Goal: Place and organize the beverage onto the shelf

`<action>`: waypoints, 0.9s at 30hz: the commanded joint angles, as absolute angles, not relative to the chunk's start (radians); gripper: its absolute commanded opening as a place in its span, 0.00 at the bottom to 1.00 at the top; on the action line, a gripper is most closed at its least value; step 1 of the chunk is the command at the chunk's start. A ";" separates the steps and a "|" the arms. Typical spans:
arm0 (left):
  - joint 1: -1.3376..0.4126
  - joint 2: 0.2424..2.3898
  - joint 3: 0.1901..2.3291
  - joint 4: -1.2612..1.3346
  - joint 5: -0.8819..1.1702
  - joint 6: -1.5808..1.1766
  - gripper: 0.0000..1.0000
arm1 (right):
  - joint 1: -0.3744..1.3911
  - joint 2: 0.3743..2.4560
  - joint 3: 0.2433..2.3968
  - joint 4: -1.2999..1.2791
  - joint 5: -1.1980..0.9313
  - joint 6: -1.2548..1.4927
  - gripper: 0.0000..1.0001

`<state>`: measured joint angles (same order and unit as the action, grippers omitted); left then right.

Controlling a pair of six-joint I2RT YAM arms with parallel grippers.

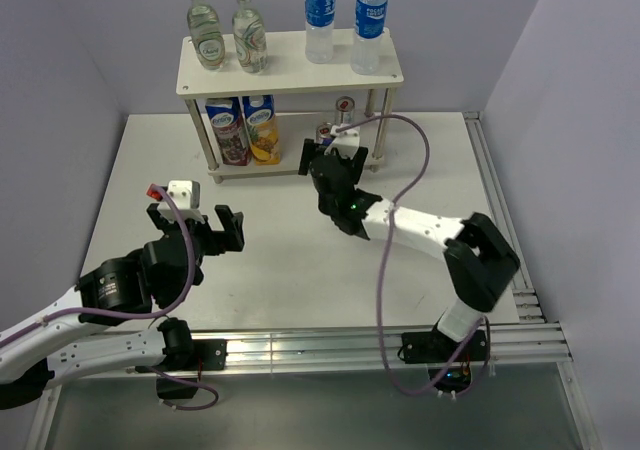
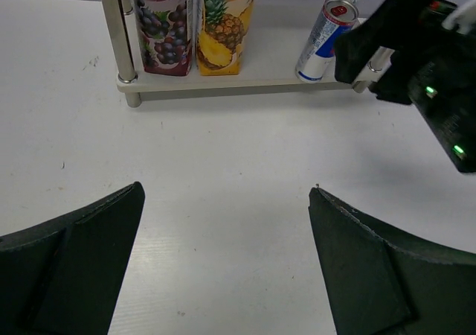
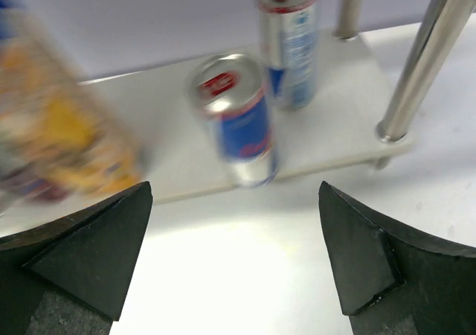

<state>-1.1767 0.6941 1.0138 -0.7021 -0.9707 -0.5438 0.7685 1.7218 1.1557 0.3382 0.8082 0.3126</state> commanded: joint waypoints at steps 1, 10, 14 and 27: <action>-1.180 0.681 1.034 -0.696 -0.991 -0.554 0.99 | 0.859 1.560 1.073 0.281 0.917 0.393 1.00; -1.180 0.669 1.037 -0.692 -1.008 -0.549 0.99 | 0.977 1.344 1.026 -0.015 0.943 0.523 1.00; -1.180 0.669 1.046 -0.666 -0.991 -0.540 0.99 | 1.034 1.134 1.009 -0.133 0.928 0.526 1.00; -1.181 0.805 1.230 -0.611 -0.960 -0.410 0.99 | 1.141 0.689 1.088 -0.612 0.882 0.581 1.00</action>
<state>-1.1767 0.8040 1.1706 -0.6743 -0.9714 -0.4847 1.1347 0.7025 1.0683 -0.5003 0.8917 0.5720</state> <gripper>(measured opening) 0.994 0.998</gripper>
